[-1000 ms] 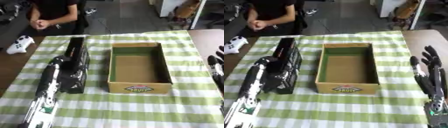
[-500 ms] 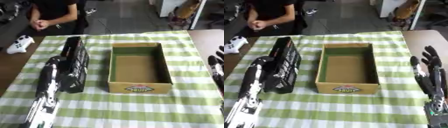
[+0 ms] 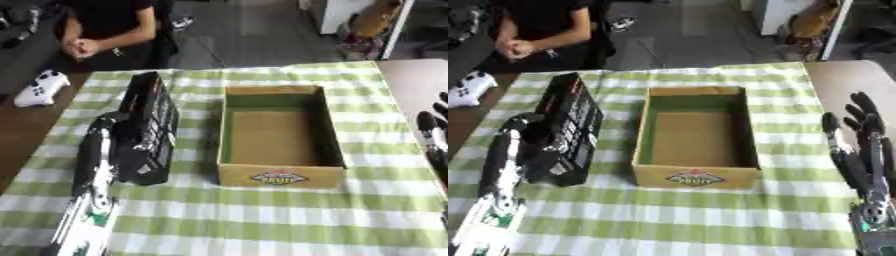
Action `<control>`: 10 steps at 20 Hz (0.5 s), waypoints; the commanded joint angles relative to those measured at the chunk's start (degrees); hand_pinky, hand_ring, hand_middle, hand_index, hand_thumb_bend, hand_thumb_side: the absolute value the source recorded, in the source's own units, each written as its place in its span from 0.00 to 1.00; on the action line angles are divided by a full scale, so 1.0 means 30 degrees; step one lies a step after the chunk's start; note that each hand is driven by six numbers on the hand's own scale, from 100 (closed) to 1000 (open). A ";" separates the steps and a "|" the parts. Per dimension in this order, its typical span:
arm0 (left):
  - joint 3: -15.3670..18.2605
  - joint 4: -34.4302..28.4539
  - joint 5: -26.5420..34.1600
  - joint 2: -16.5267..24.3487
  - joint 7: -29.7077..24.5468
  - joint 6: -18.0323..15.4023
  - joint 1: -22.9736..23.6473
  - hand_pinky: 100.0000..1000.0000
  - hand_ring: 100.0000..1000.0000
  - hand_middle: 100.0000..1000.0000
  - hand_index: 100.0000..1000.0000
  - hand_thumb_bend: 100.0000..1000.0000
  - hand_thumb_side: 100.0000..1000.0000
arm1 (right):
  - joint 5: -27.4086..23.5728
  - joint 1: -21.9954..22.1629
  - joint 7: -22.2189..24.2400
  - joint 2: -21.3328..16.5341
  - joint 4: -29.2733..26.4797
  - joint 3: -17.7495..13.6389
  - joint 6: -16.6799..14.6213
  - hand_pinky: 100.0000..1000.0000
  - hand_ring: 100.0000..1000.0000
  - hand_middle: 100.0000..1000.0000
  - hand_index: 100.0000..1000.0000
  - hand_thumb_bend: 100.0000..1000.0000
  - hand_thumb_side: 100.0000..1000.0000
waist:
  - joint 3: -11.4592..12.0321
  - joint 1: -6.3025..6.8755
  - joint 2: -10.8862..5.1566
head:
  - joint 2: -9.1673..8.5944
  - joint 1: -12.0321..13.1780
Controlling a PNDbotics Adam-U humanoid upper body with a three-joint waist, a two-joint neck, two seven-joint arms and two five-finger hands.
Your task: Pick up objects on the table and place them in the box.
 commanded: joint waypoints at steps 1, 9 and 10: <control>-0.0093 0.0609 0.0373 -0.0054 -0.0094 0.0076 0.0122 0.00 0.00 0.32 0.20 0.00 0.38 | -0.0054 -0.0100 0.0044 -0.0185 -0.0174 -0.0131 -0.0050 0.88 0.91 0.94 1.00 0.46 0.70 | -0.0042 -0.0130 -0.0020 | -0.0197 0.0167; 0.0001 0.0588 0.1679 -0.0130 0.0208 0.0027 0.0124 0.00 0.00 0.32 0.15 0.00 0.38 | -0.0070 -0.0099 0.0051 -0.0171 -0.0170 -0.0131 -0.0055 0.88 0.91 0.94 1.00 0.46 0.70 | -0.0051 -0.0128 -0.0020 | -0.0205 0.0180; 0.0040 0.0612 0.2095 -0.0114 0.0298 0.0012 0.0123 0.00 0.00 0.32 0.14 0.00 0.38 | -0.0071 -0.0097 0.0053 -0.0167 -0.0168 -0.0131 -0.0056 0.88 0.91 0.94 1.00 0.46 0.70 | -0.0052 -0.0126 -0.0021 | -0.0214 0.0178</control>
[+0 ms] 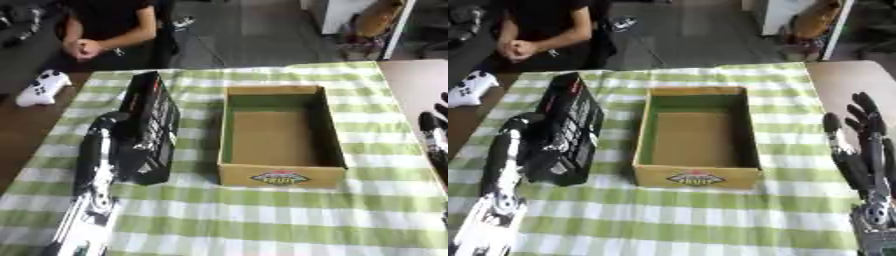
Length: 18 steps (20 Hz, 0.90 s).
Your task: Pick up objects on the table and place them in the box.
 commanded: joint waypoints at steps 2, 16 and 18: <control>0.0007 0.0587 0.1590 -0.0069 0.0237 0.0014 0.0102 0.00 0.00 0.31 0.14 0.00 0.37 | -0.0069 -0.0092 0.0051 -0.0164 -0.0162 -0.0135 -0.0053 0.88 0.91 0.94 1.00 0.46 0.70 | -0.0054 -0.0127 -0.0025 | -0.0231 0.0107; 0.1035 -0.0163 0.5140 0.0319 0.1904 0.0170 -0.0755 0.00 0.00 0.31 0.13 0.00 0.37 | -0.0097 -0.0064 0.0073 -0.0127 -0.0086 -0.0142 -0.0071 0.88 0.92 0.94 1.00 0.46 0.69 | -0.0049 -0.0156 -0.0067 | -0.0344 0.0054; 0.1237 -0.0411 0.5453 0.0466 0.2160 0.0197 -0.1049 0.00 0.00 0.31 0.13 0.00 0.38 | -0.0102 -0.0051 0.0083 -0.0116 -0.0067 -0.0141 -0.0076 0.88 0.92 0.94 1.00 0.46 0.69 | -0.0052 -0.0155 -0.0084 | -0.0358 0.0046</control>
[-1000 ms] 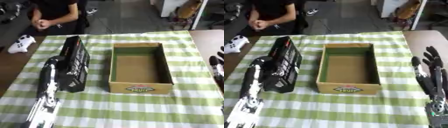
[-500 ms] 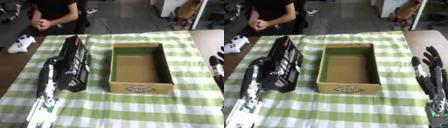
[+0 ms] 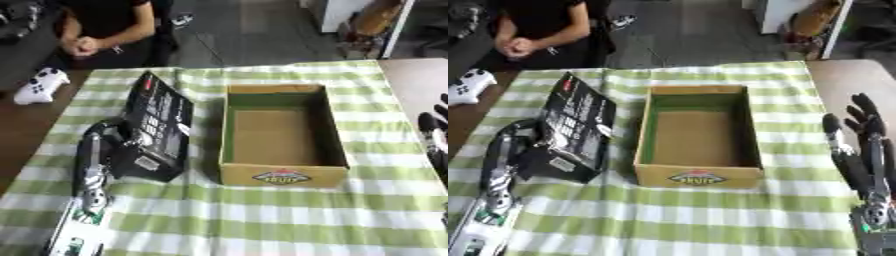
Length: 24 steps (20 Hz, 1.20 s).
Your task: Pick up objects on the table and place them in the box.
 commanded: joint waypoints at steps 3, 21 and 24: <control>0.0552 -0.0871 0.0660 0.0662 0.0612 0.0100 -0.0758 0.00 0.00 0.31 0.13 0.00 0.38 | -0.0086 -0.0029 0.0078 -0.0124 -0.0148 -0.0145 -0.0067 0.88 0.92 0.94 1.00 0.46 0.69 | -0.0012 -0.0040 -0.0200 | -0.0335 0.0045; 0.0979 -0.1787 0.1817 0.1092 0.1235 0.0195 -0.1863 0.00 0.00 0.31 0.12 0.00 0.39 | -0.0113 0.0034 0.0089 -0.0120 -0.0022 -0.0190 -0.0099 0.88 0.92 0.94 1.00 0.46 0.69 | 0.0096 -0.0055 -0.0245 | -0.0371 0.0045; 0.1060 -0.1992 0.2130 0.1086 0.1327 0.0207 -0.2035 0.00 0.00 0.31 0.12 0.00 0.39 | -0.0116 0.0046 0.0092 -0.0115 -0.0004 -0.0196 -0.0100 0.88 0.92 0.94 1.00 0.46 0.69 | 0.0111 -0.0059 -0.0251 | -0.0377 0.0046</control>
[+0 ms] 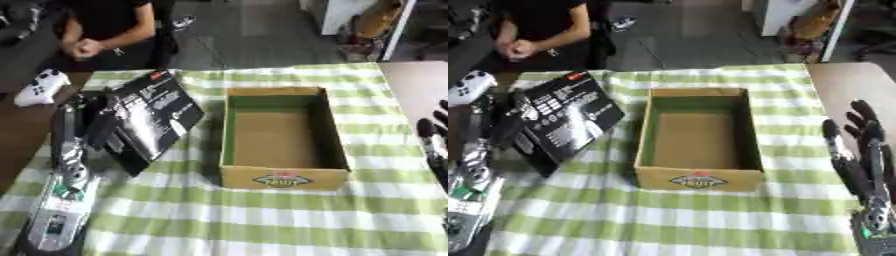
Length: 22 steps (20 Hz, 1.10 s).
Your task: Pick up objects on the table and place them in the box.
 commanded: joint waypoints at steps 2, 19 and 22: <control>0.0364 -0.0752 0.0487 0.0451 0.0254 0.0012 -0.0618 0.00 0.00 0.31 0.12 0.00 0.39 | -0.0043 -0.0095 0.0023 -0.0129 -0.0225 -0.0101 -0.0036 0.88 0.92 0.94 1.00 0.46 0.69 | 0.0049 -0.0058 -0.0249 | -0.0254 0.0030; 0.0140 -0.1906 0.0945 0.0583 0.0251 -0.0051 -0.2500 0.00 0.00 0.30 0.12 0.00 0.40 | -0.0068 -0.0044 0.0069 -0.0118 -0.0177 -0.0095 -0.0056 0.88 0.92 0.94 1.00 0.46 0.69 | 0.0136 -0.0102 -0.0305 | -0.0229 0.0067; -0.0068 -0.1978 0.0939 0.0559 0.0052 -0.0092 -0.2696 0.00 0.00 0.30 0.12 0.00 0.39 | -0.0075 -0.0043 0.0081 -0.0115 -0.0172 -0.0089 -0.0061 0.88 0.92 0.94 1.00 0.46 0.69 | 0.0138 -0.0109 -0.0313 | -0.0226 0.0094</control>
